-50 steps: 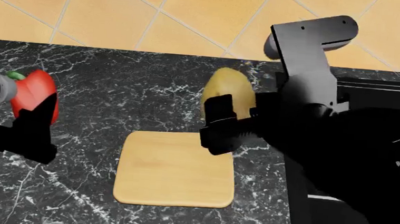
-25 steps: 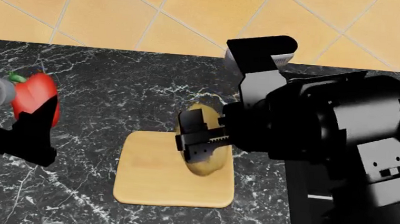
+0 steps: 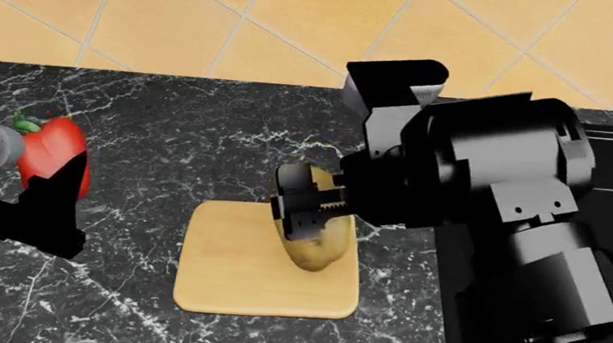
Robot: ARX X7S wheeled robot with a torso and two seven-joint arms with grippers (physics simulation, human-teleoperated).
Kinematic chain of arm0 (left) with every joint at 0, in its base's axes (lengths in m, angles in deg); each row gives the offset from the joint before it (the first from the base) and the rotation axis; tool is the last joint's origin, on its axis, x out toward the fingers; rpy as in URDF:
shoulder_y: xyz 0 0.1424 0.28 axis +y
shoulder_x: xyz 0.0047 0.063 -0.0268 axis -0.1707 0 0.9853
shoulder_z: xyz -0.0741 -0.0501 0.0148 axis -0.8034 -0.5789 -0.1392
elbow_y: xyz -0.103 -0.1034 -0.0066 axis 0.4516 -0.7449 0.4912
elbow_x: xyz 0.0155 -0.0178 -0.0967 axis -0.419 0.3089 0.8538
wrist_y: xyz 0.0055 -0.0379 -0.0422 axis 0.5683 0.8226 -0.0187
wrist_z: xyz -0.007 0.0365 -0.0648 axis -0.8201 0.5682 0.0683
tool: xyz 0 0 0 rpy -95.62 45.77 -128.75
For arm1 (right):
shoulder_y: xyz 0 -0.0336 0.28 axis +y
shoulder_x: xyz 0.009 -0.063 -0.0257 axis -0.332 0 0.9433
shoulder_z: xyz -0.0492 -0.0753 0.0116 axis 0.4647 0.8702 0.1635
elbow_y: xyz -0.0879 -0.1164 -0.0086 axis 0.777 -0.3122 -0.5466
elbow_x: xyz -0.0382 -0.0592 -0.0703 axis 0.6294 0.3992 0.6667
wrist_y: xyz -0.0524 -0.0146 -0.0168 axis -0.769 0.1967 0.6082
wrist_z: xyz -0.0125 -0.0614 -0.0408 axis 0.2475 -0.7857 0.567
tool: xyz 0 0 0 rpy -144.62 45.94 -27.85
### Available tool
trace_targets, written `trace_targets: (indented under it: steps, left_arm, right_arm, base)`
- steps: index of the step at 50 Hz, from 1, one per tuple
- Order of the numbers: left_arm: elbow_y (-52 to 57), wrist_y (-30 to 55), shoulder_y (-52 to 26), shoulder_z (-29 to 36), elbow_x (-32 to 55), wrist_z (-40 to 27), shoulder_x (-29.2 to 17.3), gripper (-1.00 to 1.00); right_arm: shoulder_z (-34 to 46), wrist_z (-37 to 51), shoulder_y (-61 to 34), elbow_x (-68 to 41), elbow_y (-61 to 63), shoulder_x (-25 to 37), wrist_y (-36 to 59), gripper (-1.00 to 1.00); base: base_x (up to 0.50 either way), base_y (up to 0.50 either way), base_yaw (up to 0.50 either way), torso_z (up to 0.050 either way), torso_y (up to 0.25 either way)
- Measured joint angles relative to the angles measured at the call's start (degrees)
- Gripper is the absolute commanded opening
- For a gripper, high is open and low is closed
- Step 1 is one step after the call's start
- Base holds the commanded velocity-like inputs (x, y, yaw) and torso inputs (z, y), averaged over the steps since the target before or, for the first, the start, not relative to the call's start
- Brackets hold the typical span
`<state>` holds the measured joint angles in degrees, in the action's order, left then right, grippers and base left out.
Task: Pick the vegetables from the sink and place them on the cutting board.
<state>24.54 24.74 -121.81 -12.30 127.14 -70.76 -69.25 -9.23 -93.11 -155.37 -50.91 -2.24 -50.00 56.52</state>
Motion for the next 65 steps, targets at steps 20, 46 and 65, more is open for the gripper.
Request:
trace_targets:
  steps: [20, 46, 65]
  left_arm:
    - [-0.5, -0.1, -0.9, 1.1, -0.1, 0.0, 0.6, -1.00]
    - [-8.9, 0.2, -9.0, 10.3, -3.6, 4.9, 7.5, -1.00]
    - [-22.5, -4.0, -15.0, 19.9, -9.9, 14.0, 14.0, -1.00]
  right_arm:
    - [-3.1, 4.0, -1.9, -2.7, 6.8, 2.4, 2.1, 1.00]
    - [-22.4, 21.8, 1.7, -13.0, 34.7, 10.6, 2.8, 1.00]
    - [-30.1, 29.7, 6.0, -18.1, 46.4, 12.6, 2.4, 1.00]
  base:
    - [0.00, 0.00, 0.00, 0.000, 0.000]
    - [0.00, 0.00, 0.00, 0.000, 0.000]
    - [0.00, 0.00, 0.00, 0.000, 0.000]
